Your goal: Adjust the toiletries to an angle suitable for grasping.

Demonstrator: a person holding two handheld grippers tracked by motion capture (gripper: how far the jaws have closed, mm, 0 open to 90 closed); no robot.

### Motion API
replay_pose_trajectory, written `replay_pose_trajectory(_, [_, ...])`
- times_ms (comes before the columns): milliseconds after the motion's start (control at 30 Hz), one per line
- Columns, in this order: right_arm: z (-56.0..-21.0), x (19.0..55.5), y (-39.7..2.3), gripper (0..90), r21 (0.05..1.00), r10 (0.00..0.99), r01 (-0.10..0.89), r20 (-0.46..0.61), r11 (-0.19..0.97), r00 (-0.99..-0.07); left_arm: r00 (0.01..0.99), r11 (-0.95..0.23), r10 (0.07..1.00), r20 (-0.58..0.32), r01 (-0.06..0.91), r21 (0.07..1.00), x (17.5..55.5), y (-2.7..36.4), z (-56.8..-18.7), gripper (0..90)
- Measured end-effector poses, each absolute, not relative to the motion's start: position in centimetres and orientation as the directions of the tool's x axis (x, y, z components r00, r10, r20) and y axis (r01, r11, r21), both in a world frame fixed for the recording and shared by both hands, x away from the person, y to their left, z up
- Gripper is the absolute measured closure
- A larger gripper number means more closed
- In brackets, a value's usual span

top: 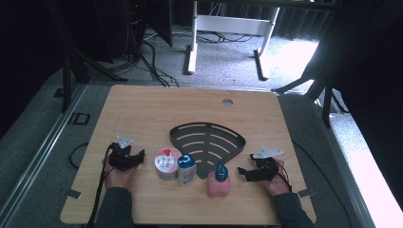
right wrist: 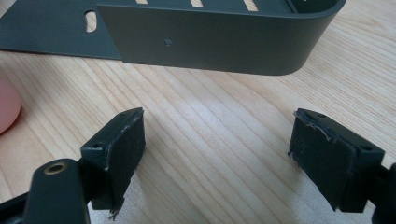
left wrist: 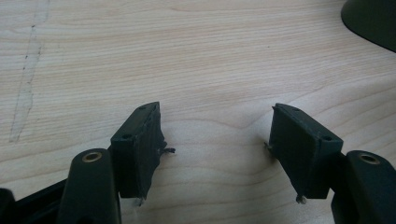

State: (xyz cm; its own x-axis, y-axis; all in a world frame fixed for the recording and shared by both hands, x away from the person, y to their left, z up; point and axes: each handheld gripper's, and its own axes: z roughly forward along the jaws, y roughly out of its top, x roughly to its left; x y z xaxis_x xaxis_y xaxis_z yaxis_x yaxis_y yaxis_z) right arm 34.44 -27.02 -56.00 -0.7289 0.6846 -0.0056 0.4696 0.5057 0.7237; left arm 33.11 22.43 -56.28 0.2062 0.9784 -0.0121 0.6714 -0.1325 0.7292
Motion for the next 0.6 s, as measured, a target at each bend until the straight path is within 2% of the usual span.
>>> replay_pose_trajectory(200, [-56.0, 34.4, -27.0, 18.0, 0.724, 0.683, 0.469, -0.006, 0.507, -0.73, 0.239, -0.158, 0.971, -0.01, 0.673, 0.722, 32.9, 22.3, -56.2, 32.7])
replay_pose_trajectory(267, [-56.0, 34.4, -27.0, 18.0, 0.724, 0.683, 0.469, -0.006, 0.507, -0.73, 0.241, -0.161, 0.971, -0.012, 0.685, 0.711, 32.8, 22.2, -55.9, 38.7])
replay_pose_trajectory(333, [-56.0, 34.4, -27.0, 18.0, 0.724, 0.683, 0.468, -0.006, 0.506, -0.73, 0.25, -0.164, 0.968, -0.021, 0.694, 0.701, 32.5, 22.1, -55.6, 48.5])
replay_pose_trajectory(433, [-56.0, 34.4, -27.0, 17.9, 0.724, 0.683, 0.469, -0.006, 0.507, -0.73, 0.278, -0.15, 0.959, -0.06, 0.675, 0.722, 32.1, 21.7, -54.6, 55.3])
replay_pose_trajectory(600, [-56.0, 34.4, -27.0, 18.0, 0.724, 0.683, 0.469, -0.006, 0.507, -0.73, 0.337, -0.169, 0.939, -0.065, 0.619, 0.767, 31.3, 20.9, -52.1, 67.2])
